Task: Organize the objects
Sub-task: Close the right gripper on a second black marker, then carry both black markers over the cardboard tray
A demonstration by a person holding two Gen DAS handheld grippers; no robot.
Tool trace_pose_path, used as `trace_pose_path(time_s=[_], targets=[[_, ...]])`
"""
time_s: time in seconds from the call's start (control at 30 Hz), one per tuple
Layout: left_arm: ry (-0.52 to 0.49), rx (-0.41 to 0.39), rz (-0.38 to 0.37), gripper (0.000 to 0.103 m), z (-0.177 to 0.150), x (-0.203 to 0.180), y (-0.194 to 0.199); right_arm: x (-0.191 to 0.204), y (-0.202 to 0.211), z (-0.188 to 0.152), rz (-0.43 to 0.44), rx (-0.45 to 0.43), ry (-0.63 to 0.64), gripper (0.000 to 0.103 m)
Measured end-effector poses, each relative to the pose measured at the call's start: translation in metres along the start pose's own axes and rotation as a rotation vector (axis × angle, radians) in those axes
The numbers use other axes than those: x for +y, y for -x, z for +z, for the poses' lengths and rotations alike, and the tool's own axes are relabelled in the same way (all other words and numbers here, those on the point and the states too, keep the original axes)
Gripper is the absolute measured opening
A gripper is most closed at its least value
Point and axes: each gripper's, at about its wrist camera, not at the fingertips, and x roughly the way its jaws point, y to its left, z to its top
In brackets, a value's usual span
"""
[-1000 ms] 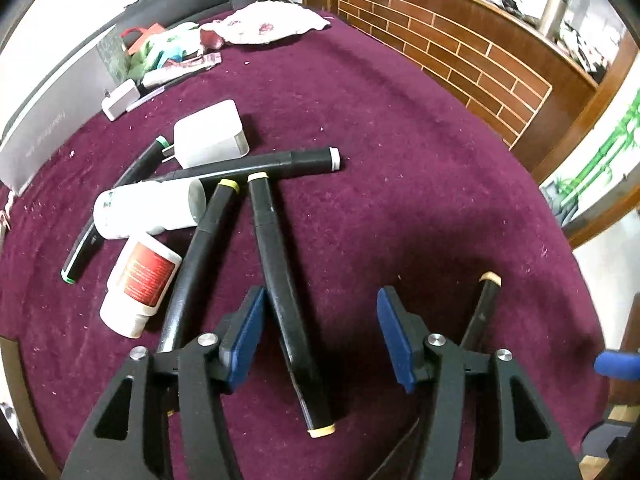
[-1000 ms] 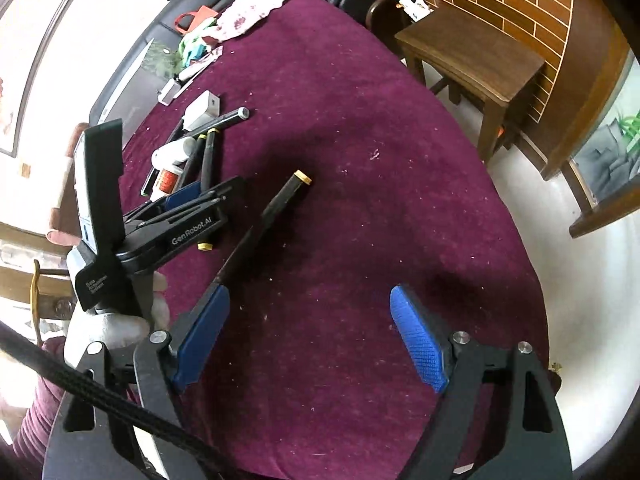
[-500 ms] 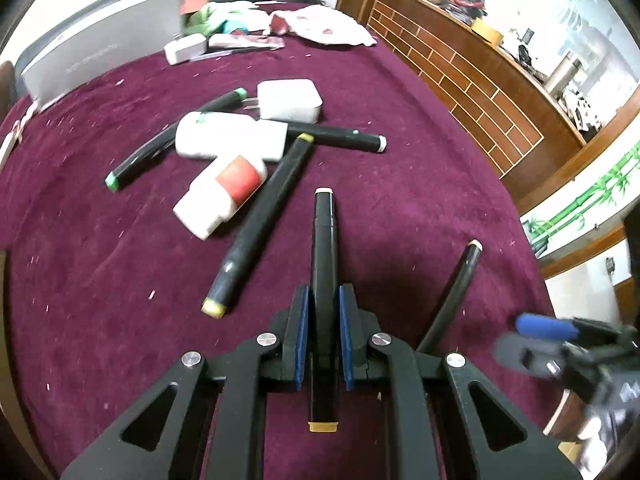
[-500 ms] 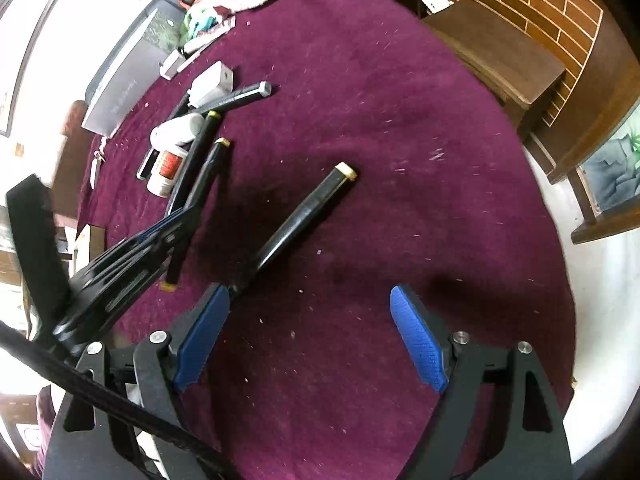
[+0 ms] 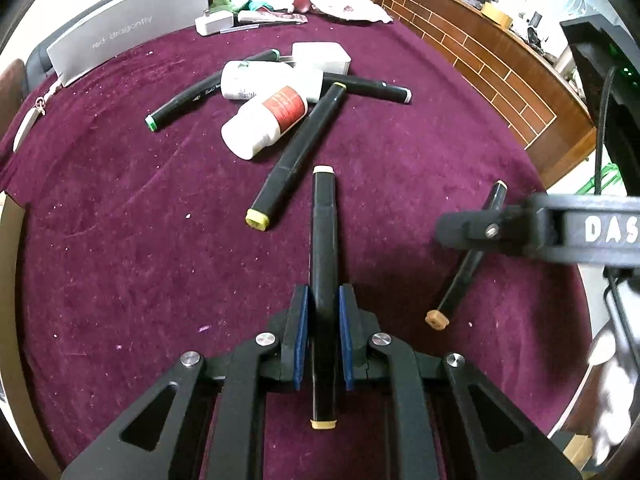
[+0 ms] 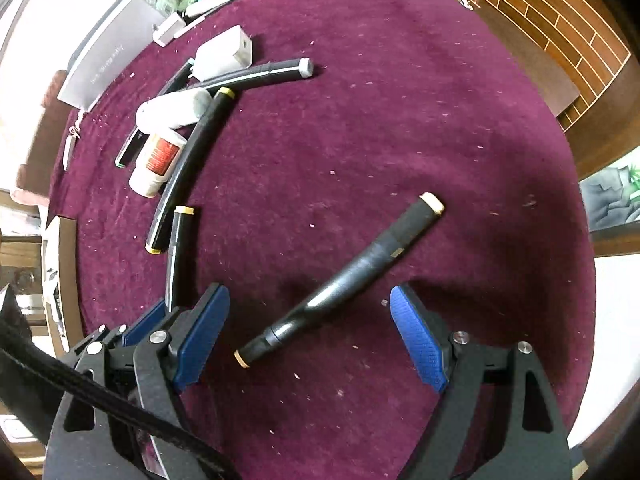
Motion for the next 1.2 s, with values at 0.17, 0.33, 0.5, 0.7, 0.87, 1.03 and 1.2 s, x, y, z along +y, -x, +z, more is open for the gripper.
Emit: trace_pose_path(time_s=[0.17, 0.33, 0.5, 0.7, 0.87, 1.03, 1.2], targets=[[0.018, -0.035, 0.011, 0.012, 0.002, -0.002, -0.002, 0.011, -0.007, 0.0, -0.057, -0.007, 0.011, 0.081], [0.002, -0.088, 0.014, 0.016, -0.003, -0.006, -0.001, 0.023, -0.008, 0.0, -0.174, -0.042, 0.071, 0.059], [0.054, -0.046, -0.083, 0.012, 0.002, 0.012, 0.001, 0.015, -0.001, -0.007, -0.195, -0.071, 0.111, 0.017], [0.126, -0.077, -0.143, 0.012, -0.008, 0.033, 0.022, -0.007, 0.017, -0.007, -0.082, -0.083, 0.041, 0.013], [0.131, -0.085, -0.151, 0.012, -0.015, 0.042, 0.034, -0.006, 0.021, -0.012, -0.023, -0.075, 0.014, 0.013], [0.121, -0.076, -0.115, 0.012, -0.025, 0.049, 0.043, 0.002, 0.018, -0.023, 0.064, -0.028, -0.014, 0.013], [0.135, -0.064, -0.12, 0.012, -0.044, 0.058, 0.048, 0.018, 0.005, -0.037, 0.002, 0.005, 0.05, 0.013]])
